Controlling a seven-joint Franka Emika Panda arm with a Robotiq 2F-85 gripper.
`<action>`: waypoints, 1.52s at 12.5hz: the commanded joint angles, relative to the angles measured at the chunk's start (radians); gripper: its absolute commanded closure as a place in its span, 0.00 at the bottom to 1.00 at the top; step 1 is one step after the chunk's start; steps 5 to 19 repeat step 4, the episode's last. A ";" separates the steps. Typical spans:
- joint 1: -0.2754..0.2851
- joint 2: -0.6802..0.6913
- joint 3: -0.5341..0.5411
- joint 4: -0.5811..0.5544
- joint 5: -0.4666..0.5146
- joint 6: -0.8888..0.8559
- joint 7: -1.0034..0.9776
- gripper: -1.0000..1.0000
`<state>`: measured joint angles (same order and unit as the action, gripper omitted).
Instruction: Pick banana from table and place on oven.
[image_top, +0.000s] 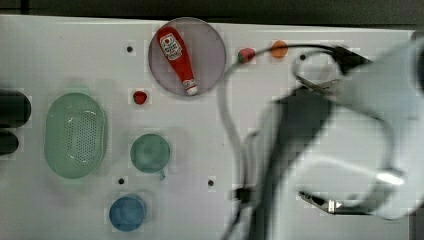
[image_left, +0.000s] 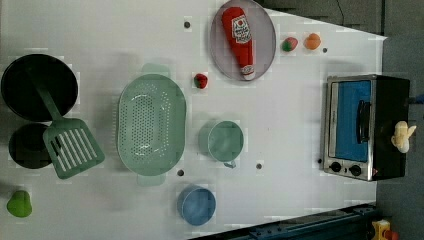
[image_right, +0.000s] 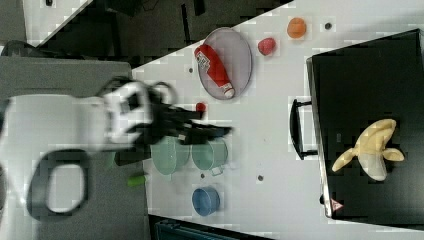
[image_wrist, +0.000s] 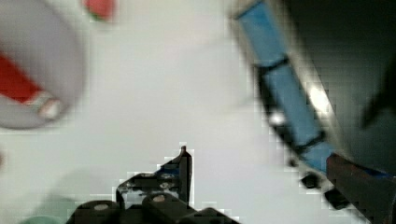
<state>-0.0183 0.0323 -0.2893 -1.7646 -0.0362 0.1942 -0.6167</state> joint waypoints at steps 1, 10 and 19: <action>0.070 -0.061 0.089 0.016 -0.012 0.000 0.432 0.00; 0.071 -0.133 0.155 -0.013 -0.009 -0.120 0.718 0.00; 0.071 -0.133 0.155 -0.013 -0.009 -0.120 0.718 0.00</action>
